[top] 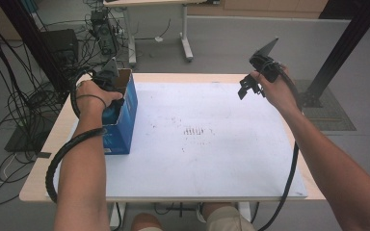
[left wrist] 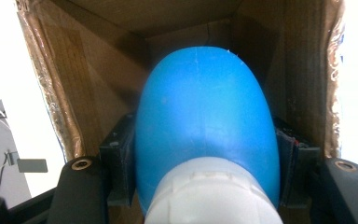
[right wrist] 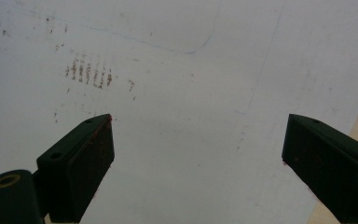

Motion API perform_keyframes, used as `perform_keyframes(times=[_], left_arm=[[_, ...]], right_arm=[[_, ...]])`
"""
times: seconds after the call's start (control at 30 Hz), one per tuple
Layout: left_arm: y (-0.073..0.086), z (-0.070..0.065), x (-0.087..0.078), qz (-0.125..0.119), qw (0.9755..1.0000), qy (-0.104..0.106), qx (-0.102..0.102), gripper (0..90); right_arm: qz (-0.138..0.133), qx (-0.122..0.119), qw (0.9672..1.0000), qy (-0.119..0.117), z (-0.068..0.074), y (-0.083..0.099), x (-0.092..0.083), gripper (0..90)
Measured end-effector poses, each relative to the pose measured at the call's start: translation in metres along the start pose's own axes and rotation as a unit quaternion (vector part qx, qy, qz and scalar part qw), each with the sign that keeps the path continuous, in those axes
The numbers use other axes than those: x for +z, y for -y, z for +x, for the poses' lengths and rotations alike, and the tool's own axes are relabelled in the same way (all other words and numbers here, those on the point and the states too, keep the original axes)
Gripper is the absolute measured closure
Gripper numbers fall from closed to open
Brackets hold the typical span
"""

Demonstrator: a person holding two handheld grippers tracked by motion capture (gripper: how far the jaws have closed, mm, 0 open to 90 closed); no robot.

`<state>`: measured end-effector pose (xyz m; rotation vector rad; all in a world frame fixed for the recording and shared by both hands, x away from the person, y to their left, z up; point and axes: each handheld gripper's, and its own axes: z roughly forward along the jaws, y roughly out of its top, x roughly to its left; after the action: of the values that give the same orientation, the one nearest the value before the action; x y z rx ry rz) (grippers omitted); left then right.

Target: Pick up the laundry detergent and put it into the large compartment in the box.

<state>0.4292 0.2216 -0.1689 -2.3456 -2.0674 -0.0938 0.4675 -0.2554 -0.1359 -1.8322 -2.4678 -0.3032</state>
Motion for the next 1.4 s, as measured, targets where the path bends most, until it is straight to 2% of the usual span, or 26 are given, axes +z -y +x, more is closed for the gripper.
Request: perform_keyframes(times=[1.4], left_arm=[[0.0024,0.0050,-0.0001,-0.005,0.9999,0.007,-0.006,37.1]], right_arm=[[-0.002,0.003,1.0000,0.001,-0.0010,0.0019,-0.0007,9.1]])
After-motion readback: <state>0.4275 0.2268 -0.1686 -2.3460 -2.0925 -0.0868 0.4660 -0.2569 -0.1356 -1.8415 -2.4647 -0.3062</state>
